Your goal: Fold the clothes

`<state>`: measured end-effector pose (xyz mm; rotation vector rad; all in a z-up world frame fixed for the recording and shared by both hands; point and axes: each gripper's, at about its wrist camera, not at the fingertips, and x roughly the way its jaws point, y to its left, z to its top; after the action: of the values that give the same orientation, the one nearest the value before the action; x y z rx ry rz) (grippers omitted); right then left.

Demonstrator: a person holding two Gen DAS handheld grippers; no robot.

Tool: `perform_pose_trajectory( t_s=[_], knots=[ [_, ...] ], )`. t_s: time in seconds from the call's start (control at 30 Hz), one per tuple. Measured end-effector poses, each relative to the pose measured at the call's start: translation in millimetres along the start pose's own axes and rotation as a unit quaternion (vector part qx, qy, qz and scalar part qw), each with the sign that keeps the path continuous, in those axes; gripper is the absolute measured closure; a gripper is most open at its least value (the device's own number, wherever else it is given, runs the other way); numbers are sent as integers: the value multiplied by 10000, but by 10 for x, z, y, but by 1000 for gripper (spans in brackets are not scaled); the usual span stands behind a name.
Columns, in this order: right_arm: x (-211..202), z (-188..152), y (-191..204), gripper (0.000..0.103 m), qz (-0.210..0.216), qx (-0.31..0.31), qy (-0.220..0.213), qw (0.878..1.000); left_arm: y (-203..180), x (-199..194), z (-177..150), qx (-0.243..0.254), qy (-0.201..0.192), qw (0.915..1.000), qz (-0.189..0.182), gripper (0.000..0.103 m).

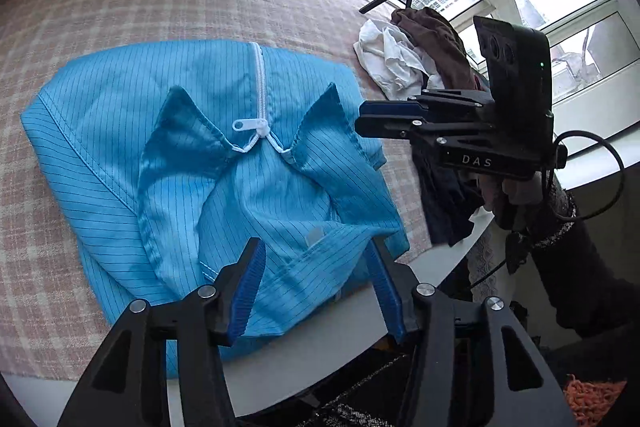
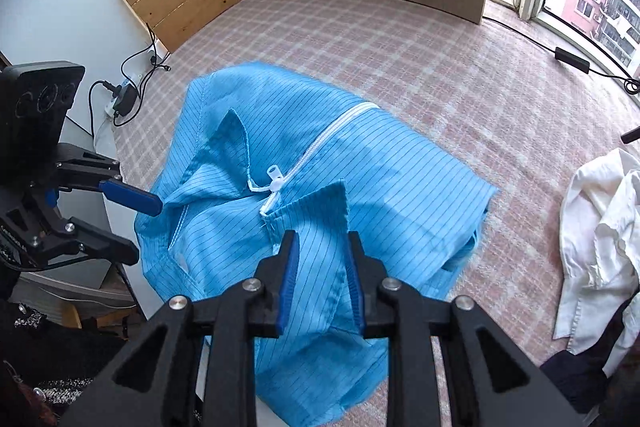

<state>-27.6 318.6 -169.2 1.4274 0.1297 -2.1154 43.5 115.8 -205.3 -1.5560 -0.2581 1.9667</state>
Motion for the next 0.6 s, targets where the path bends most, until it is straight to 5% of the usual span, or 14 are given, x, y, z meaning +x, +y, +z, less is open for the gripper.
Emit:
perform_pose_trajectory(
  t_s=[0.3, 0.33, 0.43, 0.53, 0.6],
  knots=[
    [194, -13, -112, 75, 314, 35, 401, 9987, -509, 374, -336, 1408, 312, 9762, 1618, 50],
    [231, -18, -117, 75, 310, 27, 448, 9985, -515, 419, -351, 1521, 294, 9731, 1705, 55],
    [335, -23, -134, 75, 381, 40, 546, 9978, -481, 505, -380, 1745, 189, 9704, 1657, 98],
    [420, -7, -141, 77, 494, -10, 574, 9971, -383, 507, -398, 1644, 104, 9733, 1597, 101],
    [435, -4, -149, 101, 630, -27, 546, 9965, -307, 465, -440, 1531, 83, 9766, 1507, 101]
  ],
)
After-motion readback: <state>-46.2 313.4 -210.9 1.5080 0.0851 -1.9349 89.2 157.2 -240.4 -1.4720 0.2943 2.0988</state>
